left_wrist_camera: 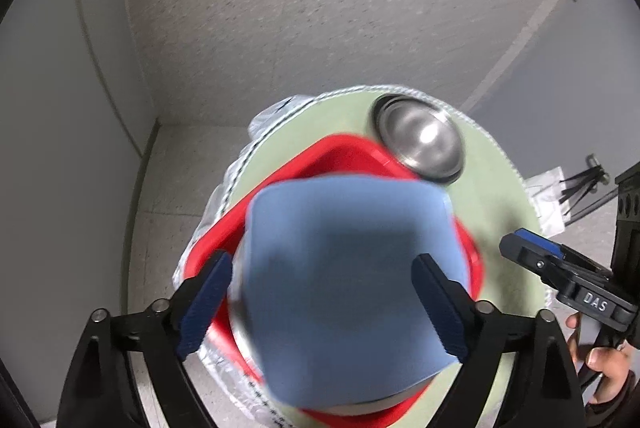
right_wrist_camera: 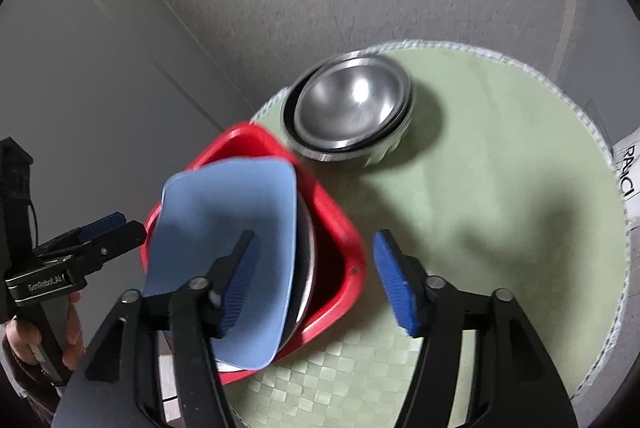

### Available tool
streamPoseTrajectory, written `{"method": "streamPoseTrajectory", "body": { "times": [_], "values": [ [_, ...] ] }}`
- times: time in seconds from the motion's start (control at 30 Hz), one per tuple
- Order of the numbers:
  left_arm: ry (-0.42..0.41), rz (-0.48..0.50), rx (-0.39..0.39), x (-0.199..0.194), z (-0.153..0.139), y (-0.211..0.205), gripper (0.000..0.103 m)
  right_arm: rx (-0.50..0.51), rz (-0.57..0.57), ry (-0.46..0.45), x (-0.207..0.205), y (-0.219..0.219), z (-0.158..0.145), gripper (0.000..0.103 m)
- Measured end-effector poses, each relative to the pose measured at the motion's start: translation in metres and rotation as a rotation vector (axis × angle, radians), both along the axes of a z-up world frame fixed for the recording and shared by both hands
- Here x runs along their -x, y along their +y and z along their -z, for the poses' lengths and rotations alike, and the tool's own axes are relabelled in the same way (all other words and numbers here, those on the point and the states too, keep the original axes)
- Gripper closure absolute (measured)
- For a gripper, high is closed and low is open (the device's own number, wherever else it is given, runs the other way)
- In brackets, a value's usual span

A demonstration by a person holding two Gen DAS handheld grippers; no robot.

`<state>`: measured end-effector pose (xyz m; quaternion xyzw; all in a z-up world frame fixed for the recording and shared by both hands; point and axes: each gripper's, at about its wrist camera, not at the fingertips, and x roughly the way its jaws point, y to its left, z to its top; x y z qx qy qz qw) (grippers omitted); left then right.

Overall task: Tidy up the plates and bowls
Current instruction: 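Lower the plate and bowl into the red basin and open both grippers, then move both grippers to the stacked small steel bowls and grasp their rim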

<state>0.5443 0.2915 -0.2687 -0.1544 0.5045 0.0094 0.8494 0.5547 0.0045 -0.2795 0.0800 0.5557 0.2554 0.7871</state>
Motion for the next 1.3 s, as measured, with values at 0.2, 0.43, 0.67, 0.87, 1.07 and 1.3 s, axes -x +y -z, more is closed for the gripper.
{"method": "streamPoseTrajectory", "body": {
  "times": [0.2,0.43,0.67,0.87,1.07,1.3],
  "values": [
    [-0.024,0.062,0.016,-0.043,-0.024,-0.013,0.007,-0.032,0.049,-0.029,-0.036,-0.023,-0.018,0.029],
    [0.041,0.083,-0.05,-0.133,-0.018,-0.027,0.007,-0.045,0.109,0.049,-0.096,-0.038,0.011,0.028],
    [0.166,0.14,-0.119,-0.214,0.03,-0.047,0.007,-0.066,0.094,0.157,-0.136,-0.028,0.056,0.028],
    [0.259,0.145,-0.127,-0.258,0.075,-0.054,0.007,-0.068,0.079,0.235,-0.155,-0.018,0.091,0.028],
    [0.308,0.158,-0.115,-0.282,0.11,-0.062,0.019,-0.089,0.059,0.288,-0.16,-0.013,0.114,0.036],
    [0.329,0.203,-0.009,-0.282,0.124,-0.063,0.066,-0.128,0.018,0.305,-0.157,-0.006,0.114,0.062]
  ]
}}
